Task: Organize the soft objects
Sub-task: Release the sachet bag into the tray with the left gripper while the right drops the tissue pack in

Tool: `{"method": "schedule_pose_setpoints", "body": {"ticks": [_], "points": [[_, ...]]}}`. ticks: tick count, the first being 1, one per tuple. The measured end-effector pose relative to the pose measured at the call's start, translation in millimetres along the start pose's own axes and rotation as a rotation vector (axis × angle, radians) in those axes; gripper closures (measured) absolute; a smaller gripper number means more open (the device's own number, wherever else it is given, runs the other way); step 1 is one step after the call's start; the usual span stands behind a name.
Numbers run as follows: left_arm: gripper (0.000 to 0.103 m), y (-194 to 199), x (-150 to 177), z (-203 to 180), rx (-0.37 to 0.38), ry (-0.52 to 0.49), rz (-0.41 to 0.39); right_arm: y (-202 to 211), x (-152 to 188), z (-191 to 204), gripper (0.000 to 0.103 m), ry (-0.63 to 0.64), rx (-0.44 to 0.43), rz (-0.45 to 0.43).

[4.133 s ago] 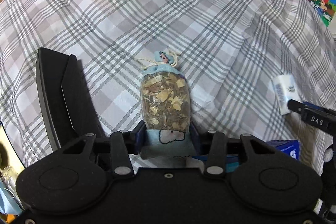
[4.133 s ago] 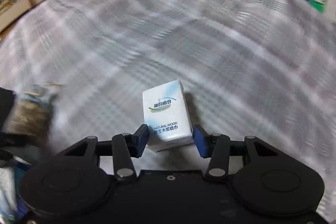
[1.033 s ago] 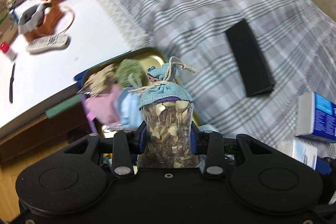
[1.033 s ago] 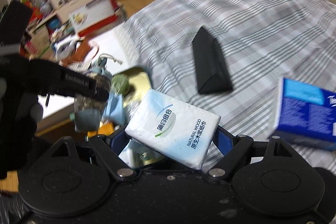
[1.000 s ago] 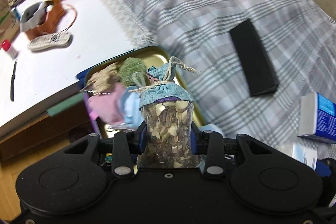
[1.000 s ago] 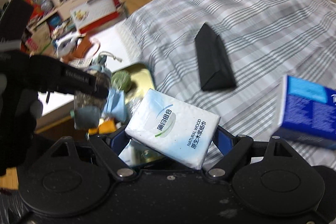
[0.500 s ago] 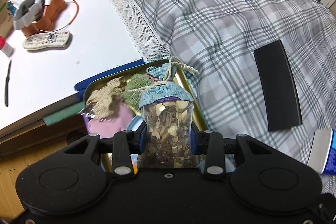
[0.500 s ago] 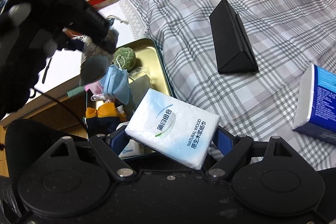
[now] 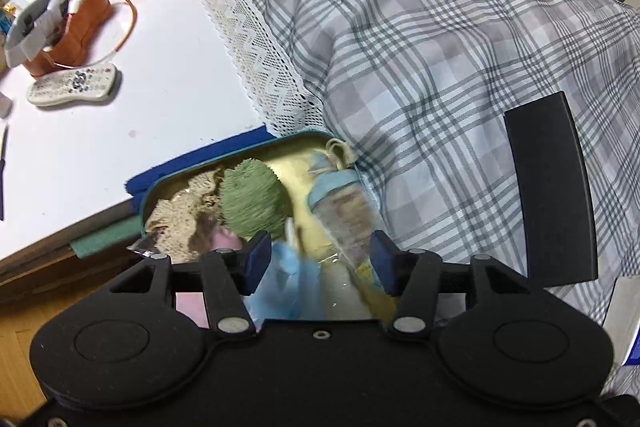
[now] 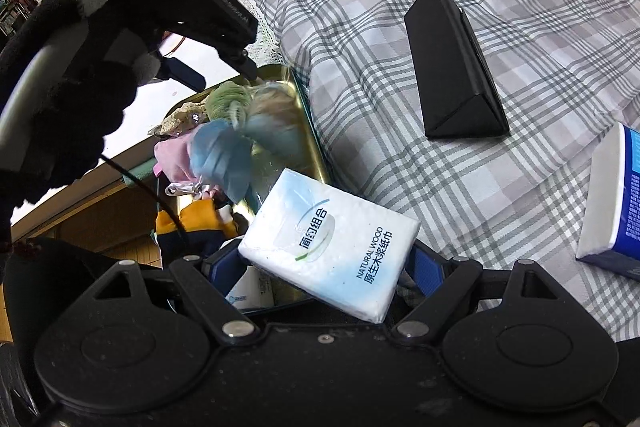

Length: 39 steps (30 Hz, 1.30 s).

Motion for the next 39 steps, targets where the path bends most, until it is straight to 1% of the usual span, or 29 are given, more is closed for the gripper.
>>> {"method": "schedule_pose_setpoints", "body": {"ticks": [2,4,6,8,9,12,15,21,22,23,26,28,31,35,39], "points": [[0.043,8,5,5,-0.008,-0.003,-0.027,-2,-2,0,0.018,0.000,-0.001,0.002],[0.041,16,13,11,-0.017,-0.012,-0.057,-4,-3,1,0.018,-0.002,-0.004,0.005],[0.040,25,23,17,-0.035,-0.021,-0.087,-5,-3,3,0.018,0.001,-0.004,0.008],[0.034,33,35,24,-0.052,-0.025,-0.113,-6,-3,5,0.018,0.008,-0.002,0.009],[0.033,37,42,29,-0.062,-0.024,-0.127,-6,-3,6,0.018,0.012,-0.002,0.010],[0.032,45,62,39,-0.113,-0.020,-0.169,-6,-2,10,0.018,0.026,0.000,0.010],[0.026,49,81,48,-0.145,-0.007,-0.196,-6,-3,14,0.018,0.041,0.002,0.010],[0.023,48,115,65,-0.132,0.033,-0.189,-6,-3,23,0.018,0.067,0.020,0.005],[0.021,47,120,67,-0.132,0.039,-0.185,-6,-3,25,0.018,0.070,0.025,0.006],[0.017,47,125,69,-0.135,0.045,-0.181,-6,-3,26,0.018,0.075,0.028,0.007],[0.016,46,138,74,-0.137,0.068,-0.179,-6,-3,28,0.018,0.082,0.041,0.008],[0.016,46,146,76,-0.124,0.085,-0.179,-7,-3,28,0.018,0.081,0.048,0.009],[0.011,50,156,78,-0.119,0.111,-0.197,-8,-5,28,0.018,0.078,0.060,0.011],[0.008,55,168,74,-0.129,0.119,-0.226,-9,-14,28,0.018,0.071,0.072,0.000],[0.006,56,176,72,-0.125,0.140,-0.222,-14,-29,35,0.018,0.081,0.072,-0.019]]}}
Point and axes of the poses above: each gripper's, at about its wrist camera, not at the fingertips, and y roughly against the way its jaws point, z to its left, x to its underside, the point moved 2 cm from there along -y, roughly the way its jaws point, and after that the axes turned 7 degrees about y, right-handed, at the moved point
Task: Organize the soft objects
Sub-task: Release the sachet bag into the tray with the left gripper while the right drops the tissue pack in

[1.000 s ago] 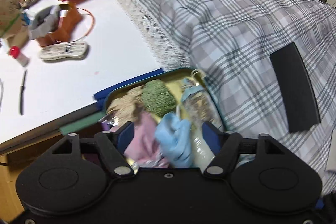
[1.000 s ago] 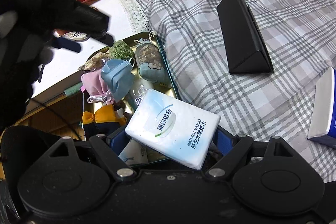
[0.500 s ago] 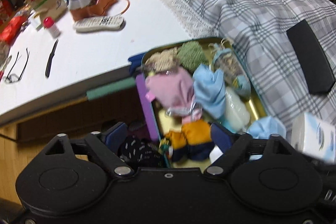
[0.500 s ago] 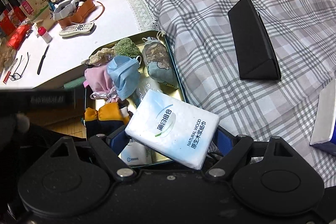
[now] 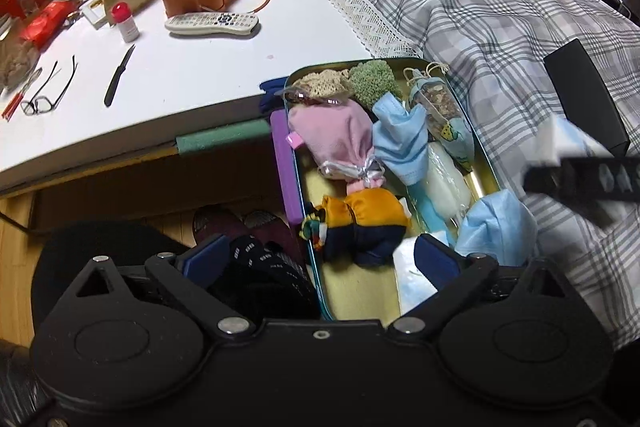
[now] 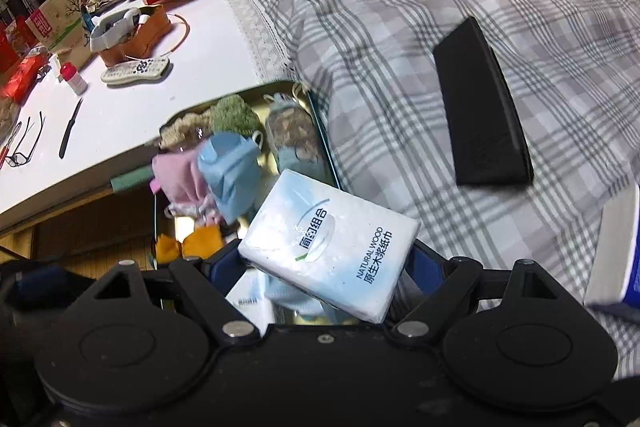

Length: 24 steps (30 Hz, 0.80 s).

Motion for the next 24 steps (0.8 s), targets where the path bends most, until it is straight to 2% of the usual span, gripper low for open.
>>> {"method": "schedule_pose_setpoints", "body": {"ticks": [9,16,24], "points": [[0.006,4,14,-3,-0.011,0.035,0.031,-20,-21,16,0.016,0.014,-0.044,-0.005],[0.006,7,17,-8,-0.008,0.050,0.041,-17,-12,8,0.010,-0.009,-0.043,-0.010],[0.006,12,23,-13,-0.010,0.051,0.036,6,3,-9,0.005,-0.034,0.010,-0.051]]}}
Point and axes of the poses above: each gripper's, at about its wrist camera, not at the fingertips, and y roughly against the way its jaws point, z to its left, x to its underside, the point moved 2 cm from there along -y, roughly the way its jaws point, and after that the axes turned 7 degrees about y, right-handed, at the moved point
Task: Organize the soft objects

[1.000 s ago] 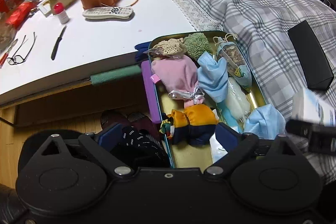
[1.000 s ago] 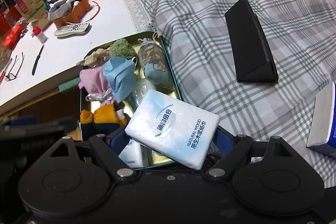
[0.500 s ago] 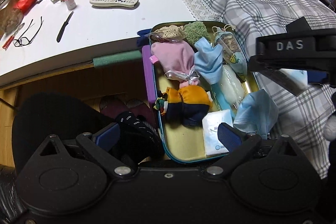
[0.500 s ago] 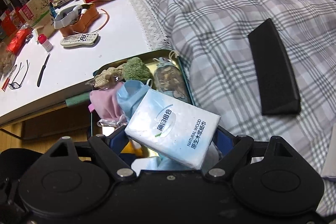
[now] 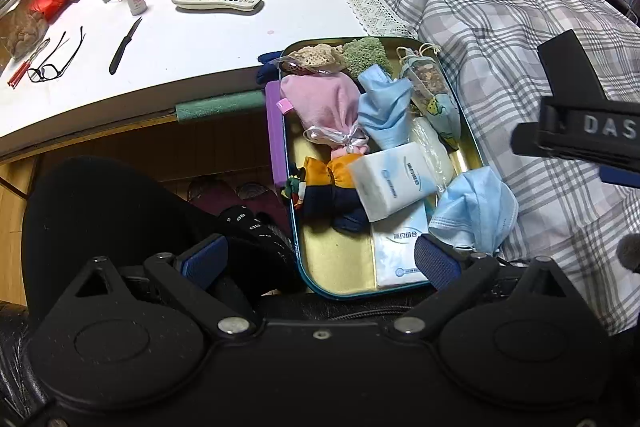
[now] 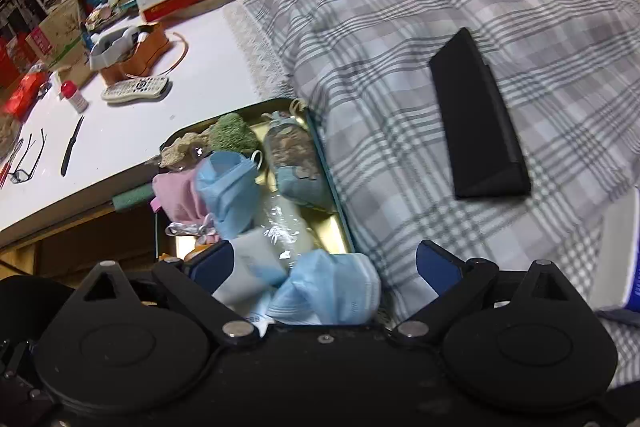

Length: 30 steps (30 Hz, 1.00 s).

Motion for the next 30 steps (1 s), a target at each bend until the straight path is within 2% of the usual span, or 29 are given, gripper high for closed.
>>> {"method": "schedule_pose_setpoints", "body": {"ticks": [6,14,21,27,30], "points": [[0.006,5,6,-4,0.004,-0.008,-0.009,14,13,-10,0.004,-0.008,0.053,-0.022],[0.006,15,14,-6,0.002,-0.009,-0.025,28,33,-19,0.001,-0.028,0.084,-0.036],[0.006,22,22,-11,0.009,-0.011,-0.032,39,51,-21,0.001,0.013,0.162,-0.031],[0.006,22,32,-12,0.010,0.000,0.000,49,65,-30,0.001,-0.045,0.133,-0.046],[0.006,23,37,-11,0.009,0.008,-0.003,55,73,-28,0.001,-0.049,0.163,-0.062]]}}
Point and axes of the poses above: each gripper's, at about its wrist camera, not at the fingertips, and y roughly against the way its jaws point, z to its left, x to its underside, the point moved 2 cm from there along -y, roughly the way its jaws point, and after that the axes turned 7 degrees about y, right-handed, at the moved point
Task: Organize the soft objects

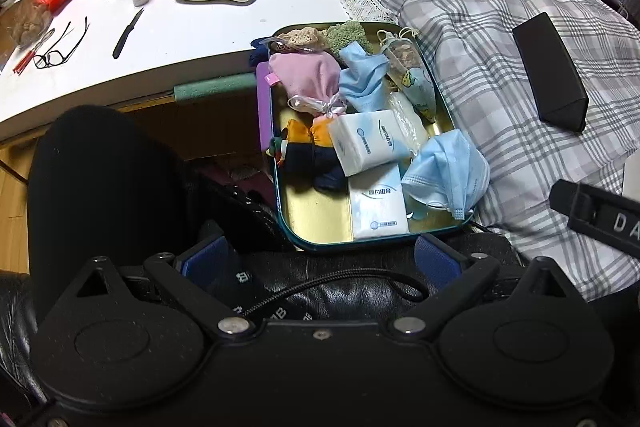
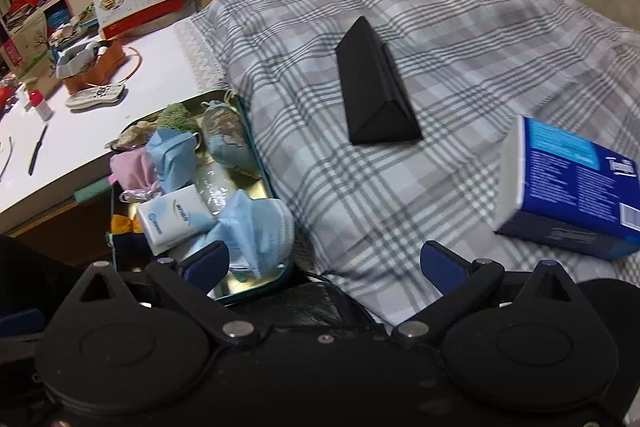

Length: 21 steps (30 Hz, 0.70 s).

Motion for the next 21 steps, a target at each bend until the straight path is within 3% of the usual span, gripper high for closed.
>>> {"method": "schedule_pose_setpoints", "body": {"ticks": [21], "points": [[0.006,-4,7,4,-0.001,-0.011,-0.011,5,18,13,0.001,0.060,0.028,-0.007]]}}
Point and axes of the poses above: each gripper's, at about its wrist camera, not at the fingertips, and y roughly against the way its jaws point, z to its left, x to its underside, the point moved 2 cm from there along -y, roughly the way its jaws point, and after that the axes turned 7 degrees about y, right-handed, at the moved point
